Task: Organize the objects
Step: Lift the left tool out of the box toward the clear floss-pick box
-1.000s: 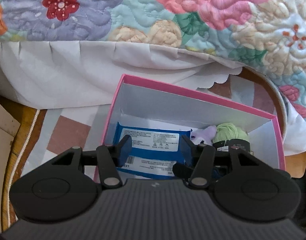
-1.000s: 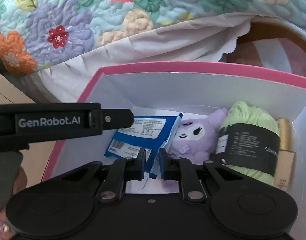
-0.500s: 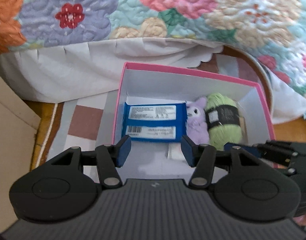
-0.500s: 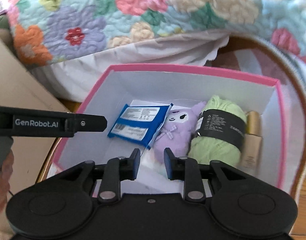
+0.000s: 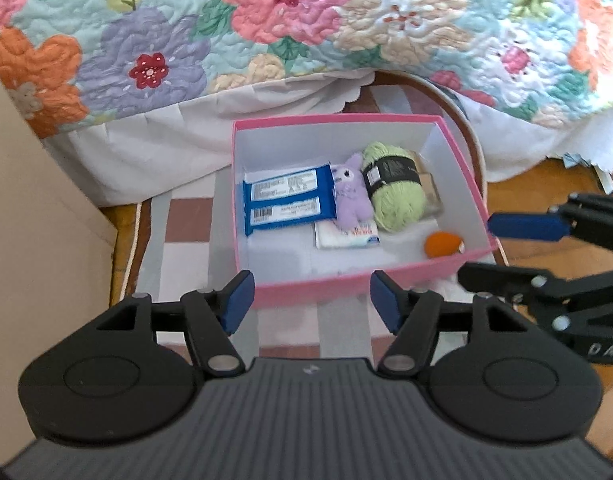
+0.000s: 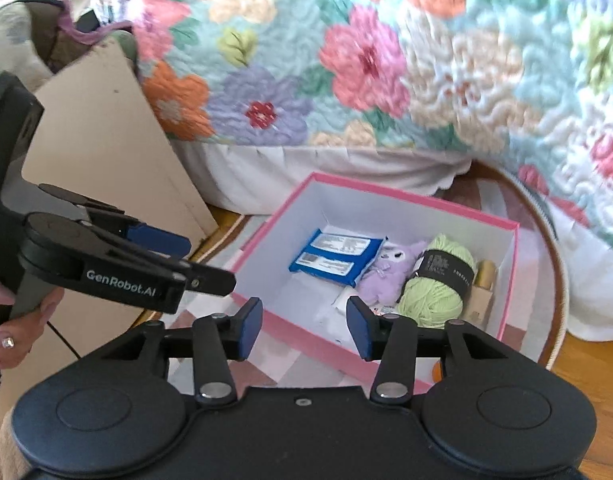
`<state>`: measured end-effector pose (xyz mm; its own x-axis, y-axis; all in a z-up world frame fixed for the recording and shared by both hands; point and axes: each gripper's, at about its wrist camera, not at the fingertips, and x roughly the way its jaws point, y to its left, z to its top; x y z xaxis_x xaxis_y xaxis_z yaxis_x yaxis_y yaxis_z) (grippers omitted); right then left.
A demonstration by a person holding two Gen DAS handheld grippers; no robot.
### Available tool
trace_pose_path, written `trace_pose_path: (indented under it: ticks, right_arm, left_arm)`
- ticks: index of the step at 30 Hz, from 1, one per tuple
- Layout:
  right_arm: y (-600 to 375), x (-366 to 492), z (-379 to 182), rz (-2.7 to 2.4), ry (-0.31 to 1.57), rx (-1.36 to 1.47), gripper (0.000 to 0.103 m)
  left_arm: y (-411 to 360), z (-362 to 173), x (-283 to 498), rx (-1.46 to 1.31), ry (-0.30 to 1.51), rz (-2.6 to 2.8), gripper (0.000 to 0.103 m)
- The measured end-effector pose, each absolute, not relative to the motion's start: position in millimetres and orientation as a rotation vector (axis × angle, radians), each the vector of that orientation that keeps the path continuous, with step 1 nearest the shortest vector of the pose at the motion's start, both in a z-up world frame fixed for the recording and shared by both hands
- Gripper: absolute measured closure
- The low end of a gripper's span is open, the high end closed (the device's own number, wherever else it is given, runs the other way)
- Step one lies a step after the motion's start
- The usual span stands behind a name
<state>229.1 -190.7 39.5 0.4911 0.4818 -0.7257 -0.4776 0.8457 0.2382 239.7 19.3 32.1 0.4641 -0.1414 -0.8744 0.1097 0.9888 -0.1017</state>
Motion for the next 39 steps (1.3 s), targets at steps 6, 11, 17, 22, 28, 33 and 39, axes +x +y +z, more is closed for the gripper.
trace_pose_path:
  ticks: [6, 11, 17, 22, 28, 33, 39]
  right_arm:
    - [-198.9, 195.7, 62.4, 0.594, 0.845, -0.039, 0.039]
    - [-203.2, 161.2, 65.4, 0.621, 0.838, -0.049, 0.031]
    - [-211.1, 126.4, 49.5, 0.610, 0.861, -0.002, 0.018]
    - [-215.7, 102.0, 40.4, 0.593, 0.881, -0.027, 0.013]
    - [-227.7, 84.9, 24.4, 0.583, 0.888, -0.037, 0.009]
    - [-241.7, 82.8, -6.5, 0.508, 0.905, 0.073, 0.009]
    - [-248.4, 82.5, -40.7, 0.407, 0.876, 0.056, 0.009]
  left_arm:
    - [22.4, 54.5, 203.0, -0.018, 1.057, -0.177, 0.034]
    - [13.6, 64.4, 173.1, 0.078, 0.973, -0.166, 0.033]
    - [4.9, 51.5, 150.7, 0.061, 0.988, -0.188, 0.032]
    - [-3.9, 37.0, 133.4, 0.017, 1.027, -0.241, 0.024]
    - [-23.2, 16.5, 128.7, 0.003, 1.044, -0.311, 0.011]
    - [-41.6, -11.6, 138.5, -0.002, 1.040, -0.316, 0.010]
    - [-58.2, -43.7, 162.3, -0.040, 1.016, -0.336, 0.010]
